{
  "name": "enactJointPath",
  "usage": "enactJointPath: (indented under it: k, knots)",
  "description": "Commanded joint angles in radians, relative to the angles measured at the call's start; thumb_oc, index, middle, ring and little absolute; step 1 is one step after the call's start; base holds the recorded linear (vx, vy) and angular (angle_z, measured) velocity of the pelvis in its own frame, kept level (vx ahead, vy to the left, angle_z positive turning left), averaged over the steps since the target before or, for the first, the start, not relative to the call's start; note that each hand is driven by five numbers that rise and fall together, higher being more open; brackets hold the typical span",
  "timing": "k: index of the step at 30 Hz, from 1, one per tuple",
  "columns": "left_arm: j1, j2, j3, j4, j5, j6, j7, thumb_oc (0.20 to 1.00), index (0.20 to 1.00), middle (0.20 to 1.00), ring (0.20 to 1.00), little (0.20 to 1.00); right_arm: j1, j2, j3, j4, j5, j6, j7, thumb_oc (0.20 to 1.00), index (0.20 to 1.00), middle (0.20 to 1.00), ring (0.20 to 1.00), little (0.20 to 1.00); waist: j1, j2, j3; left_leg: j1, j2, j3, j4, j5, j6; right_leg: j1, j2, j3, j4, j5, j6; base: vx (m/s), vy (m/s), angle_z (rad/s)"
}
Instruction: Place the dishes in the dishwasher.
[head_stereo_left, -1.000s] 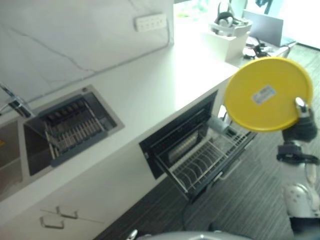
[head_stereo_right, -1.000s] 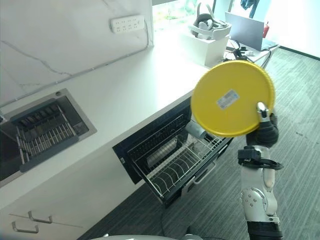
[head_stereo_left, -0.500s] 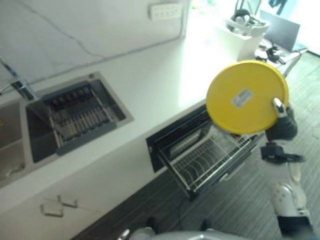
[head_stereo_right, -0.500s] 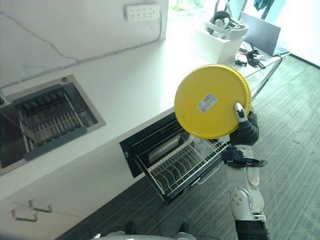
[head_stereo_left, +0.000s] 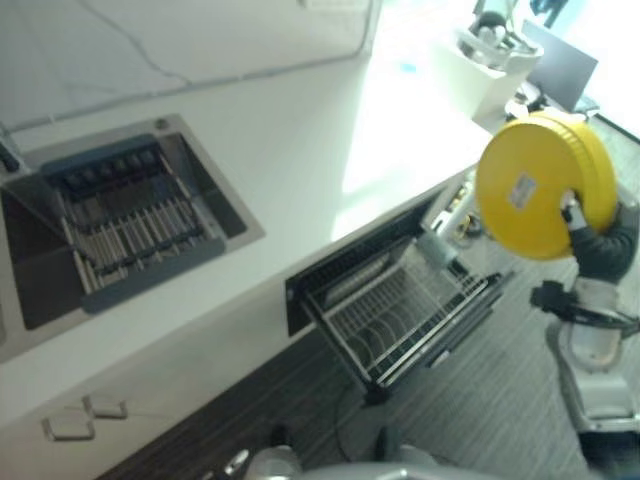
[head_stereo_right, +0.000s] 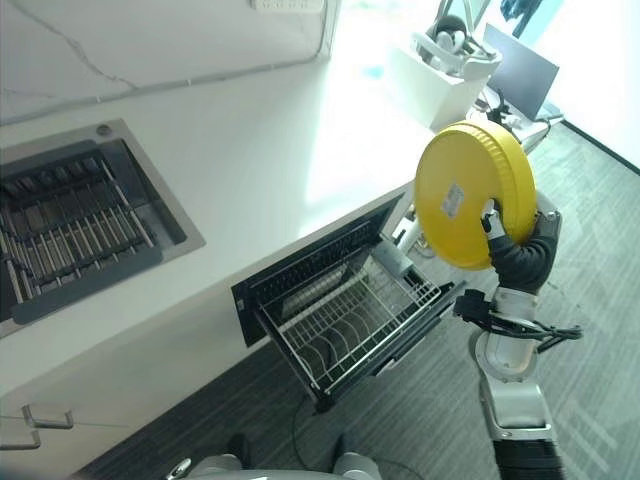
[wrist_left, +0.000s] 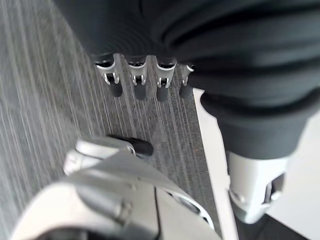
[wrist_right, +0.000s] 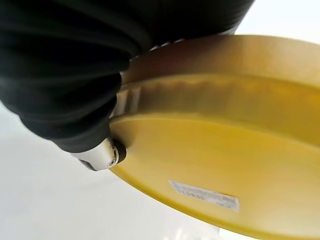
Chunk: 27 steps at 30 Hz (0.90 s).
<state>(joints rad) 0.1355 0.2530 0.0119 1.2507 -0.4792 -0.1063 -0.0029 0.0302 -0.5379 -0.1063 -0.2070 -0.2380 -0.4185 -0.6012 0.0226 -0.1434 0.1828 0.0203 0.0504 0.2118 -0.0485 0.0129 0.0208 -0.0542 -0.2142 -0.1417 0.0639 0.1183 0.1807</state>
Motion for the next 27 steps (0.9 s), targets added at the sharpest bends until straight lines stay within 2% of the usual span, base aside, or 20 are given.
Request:
enactJointPath:
  k: [1, 2, 3, 5, 7, 9, 11, 13, 14, 16, 24, 27]
  knots:
    - [-0.073, 0.044, 0.056, -0.026, 0.068, 0.053, 0.020, 1.000, 1.000, 1.000, 1.000, 1.000, -0.102, -0.262, -0.051, -0.065, -0.792, 0.011, -0.441, 0.200, 0.200, 0.200, 0.200, 0.200, 0.017, 0.048, -0.034, 0.016, -0.003, -0.126, -0.038, -0.100, -0.033, 0.034, -0.008, -0.019, -0.041, -0.055, 0.039, -0.05, -0.511, 0.75]
    - [-0.074, 0.045, 0.056, -0.028, 0.068, 0.056, 0.020, 1.000, 1.000, 1.000, 1.000, 1.000, -0.105, -0.271, -0.049, -0.060, -0.793, 0.011, -0.448, 0.200, 0.200, 0.200, 0.200, 0.200, 0.017, 0.049, -0.035, 0.016, -0.001, -0.126, -0.038, -0.101, -0.034, 0.035, -0.008, -0.022, -0.044, -0.054, 0.040, -0.08, -0.545, 0.76]
    - [-0.082, 0.067, 0.052, -0.033, 0.068, 0.056, 0.029, 1.000, 1.000, 1.000, 1.000, 1.000, -0.126, -0.337, -0.031, -0.043, -0.885, 0.036, -0.519, 0.200, 0.200, 0.200, 0.200, 0.200, 0.035, 0.034, -0.043, 0.016, 0.021, -0.110, -0.039, -0.108, -0.048, 0.039, -0.025, -0.076, -0.066, -0.038, 0.056, -0.13, -0.541, 0.51]
    - [-0.080, 0.076, 0.068, -0.016, 0.059, 0.042, 0.037, 1.000, 1.000, 1.000, 1.000, 1.000, -0.119, -0.353, 0.006, -0.024, -0.964, 0.010, -0.564, 0.200, 0.200, 0.200, 0.200, 0.200, 0.049, 0.024, -0.062, 0.019, 0.037, -0.113, -0.039, -0.118, -0.056, 0.054, -0.017, -0.110, -0.096, -0.049, 0.069, -0.08, -0.499, 0.19]
    - [-0.069, 0.076, 0.091, -0.003, 0.056, 0.039, 0.033, 1.000, 1.000, 1.000, 1.000, 1.000, -0.087, -0.362, 0.023, -0.022, -1.007, -0.038, -0.566, 0.200, 0.200, 0.200, 0.200, 0.200, 0.050, 0.022, -0.078, 0.022, 0.049, -0.112, -0.039, -0.118, -0.064, 0.070, -0.001, -0.117, -0.115, -0.067, 0.069, 0.00, -0.229, -0.34]
    - [-0.043, 0.063, 0.099, 0.008, 0.096, 0.036, -0.004, 1.000, 1.000, 1.000, 1.000, 1.000, -0.064, -0.391, 0.052, -0.008, -1.021, -0.104, -0.555, 0.200, 0.200, 0.200, 0.200, 0.200, 0.047, 0.031, -0.090, 0.024, 0.068, -0.102, -0.039, -0.111, -0.083, 0.091, 0.018, -0.118, -0.138, -0.087, 0.053, -0.01, -0.180, -0.16]
    - [-0.026, 0.048, 0.081, 0.013, 0.104, 0.016, -0.019, 1.000, 1.000, 1.000, 1.000, 1.000, -0.065, -0.417, 0.078, 0.025, -1.027, -0.116, -0.570, 0.200, 0.200, 0.200, 0.200, 0.200, 0.050, 0.042, -0.096, 0.015, 0.087, -0.083, -0.039, -0.098, -0.105, 0.098, 0.025, -0.126, -0.151, -0.100, 0.042, -0.04, -0.095, 0.07]
    - [-0.014, 0.037, 0.079, 0.020, 0.084, 0.001, -0.021, 1.000, 1.000, 1.000, 1.000, 1.000, -0.071, -0.412, 0.107, 0.071, -1.054, -0.123, -0.588, 0.200, 0.200, 0.200, 0.200, 0.200, 0.056, 0.052, -0.099, 0.008, 0.095, -0.080, -0.039, -0.089, -0.116, 0.104, 0.031, -0.132, -0.151, -0.111, 0.035, -0.04, -0.044, 0.26]
    - [-0.003, 0.033, 0.087, 0.019, 0.100, -0.001, -0.040, 1.000, 1.000, 1.000, 1.000, 1.000, -0.065, -0.407, 0.149, 0.132, -1.076, -0.143, -0.599, 0.200, 0.200, 0.200, 0.200, 0.200, 0.068, 0.062, -0.102, 0.001, 0.097, -0.090, -0.039, -0.079, -0.125, 0.116, 0.033, -0.146, -0.151, -0.126, 0.027, -0.02, -0.026, 0.26]
    - [0.013, 0.030, 0.081, 0.022, 0.106, -0.006, -0.048, 1.000, 1.000, 1.000, 1.000, 1.000, -0.065, -0.391, 0.225, 0.189, -1.132, -0.140, -0.603, 0.200, 0.200, 0.200, 0.200, 0.200, 0.081, 0.074, -0.105, -0.004, 0.097, -0.110, -0.039, -0.072, -0.132, 0.127, 0.038, -0.158, -0.151, -0.139, 0.020, 0.00, -0.001, 0.14]
    - [0.010, 0.043, 0.068, 0.005, 0.091, 0.014, -0.059, 1.000, 1.000, 1.000, 1.000, 1.000, -0.097, -0.352, 0.410, 0.352, -1.170, -0.121, -0.608, 0.200, 0.200, 0.200, 0.200, 0.200, 0.105, 0.089, -0.111, 0.001, 0.091, -0.139, -0.039, -0.067, -0.136, 0.160, 0.042, -0.184, -0.151, -0.157, 0.010, 0.02, 0.020, 0.20]
    - [0.016, 0.044, 0.047, -0.015, 0.084, 0.023, -0.063, 1.000, 1.000, 1.000, 1.000, 1.000, -0.129, -0.337, 0.473, 0.402, -1.141, -0.121, -0.587, 0.200, 0.200, 0.200, 0.200, 0.200, 0.120, 0.091, -0.114, 0.004, 0.089, -0.144, -0.039, -0.065, -0.135, 0.171, 0.041, -0.193, -0.151, -0.159, 0.010, 0.04, 0.022, 0.09]
